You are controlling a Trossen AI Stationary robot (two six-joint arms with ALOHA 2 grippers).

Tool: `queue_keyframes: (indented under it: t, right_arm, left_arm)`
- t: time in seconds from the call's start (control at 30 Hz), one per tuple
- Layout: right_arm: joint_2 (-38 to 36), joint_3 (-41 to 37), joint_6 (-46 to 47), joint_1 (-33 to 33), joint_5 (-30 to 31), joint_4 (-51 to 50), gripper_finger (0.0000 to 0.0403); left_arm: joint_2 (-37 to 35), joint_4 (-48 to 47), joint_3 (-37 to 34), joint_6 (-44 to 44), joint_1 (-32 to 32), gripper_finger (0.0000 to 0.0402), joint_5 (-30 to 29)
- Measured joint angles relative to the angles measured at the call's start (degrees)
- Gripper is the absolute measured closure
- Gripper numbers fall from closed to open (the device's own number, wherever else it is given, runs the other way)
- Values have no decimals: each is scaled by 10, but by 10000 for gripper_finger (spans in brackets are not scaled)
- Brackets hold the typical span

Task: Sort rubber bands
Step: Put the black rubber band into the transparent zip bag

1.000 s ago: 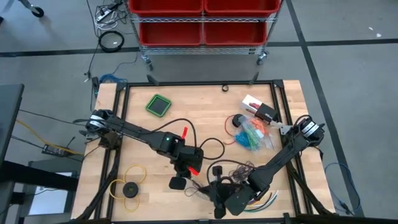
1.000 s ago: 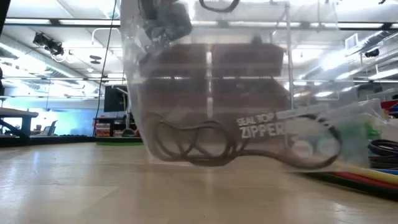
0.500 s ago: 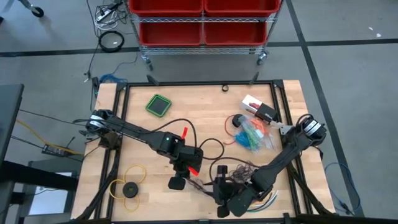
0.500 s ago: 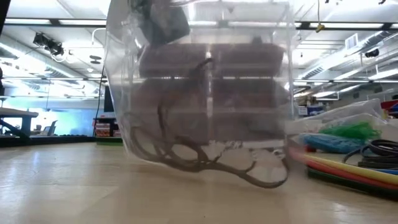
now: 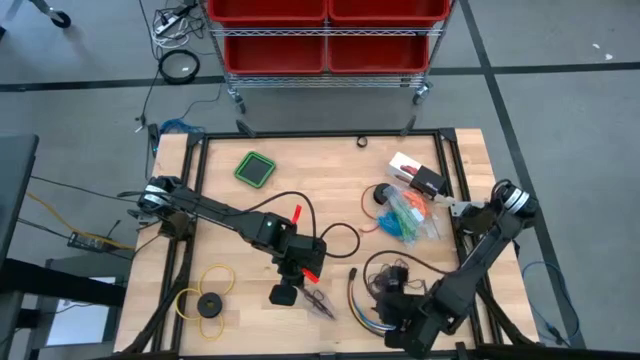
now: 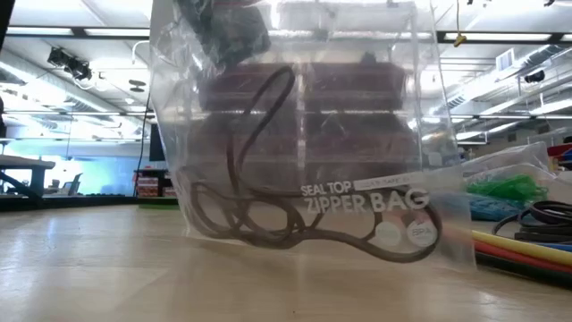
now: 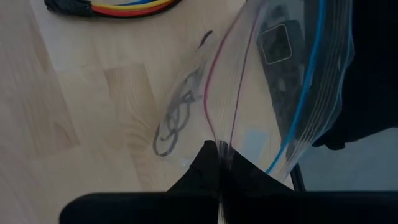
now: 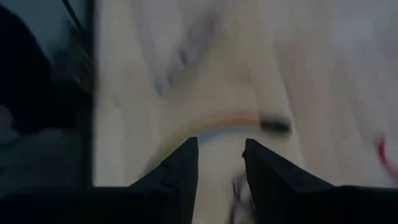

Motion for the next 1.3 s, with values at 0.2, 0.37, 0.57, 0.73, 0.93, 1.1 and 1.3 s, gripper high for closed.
queue_keyframes:
  t: [0.2,0.37,0.57,0.73,0.93,1.1,1.3]
  right_arm:
    - [9,-73,169,38,-26,-46,284]
    - [10,-160,289,57,-67,-29,284]
    - [10,-241,356,69,-90,75,284]
    - [6,-280,388,69,-94,129,285]
    - [8,-274,372,69,-87,115,362]
    - [11,-245,364,68,-88,47,399]
    - [12,-163,355,68,-56,-65,402]
  left_arm:
    - [0,6,0,1,0,401,-2]
    - [0,7,0,0,-2,401,-4]
    - [0,7,0,5,-3,401,-6]
    - [0,8,0,10,-3,401,-8]
    - [0,7,0,9,-4,401,-11]
    - [0,7,0,9,-4,401,-11]
    - [0,7,0,9,-4,401,-11]
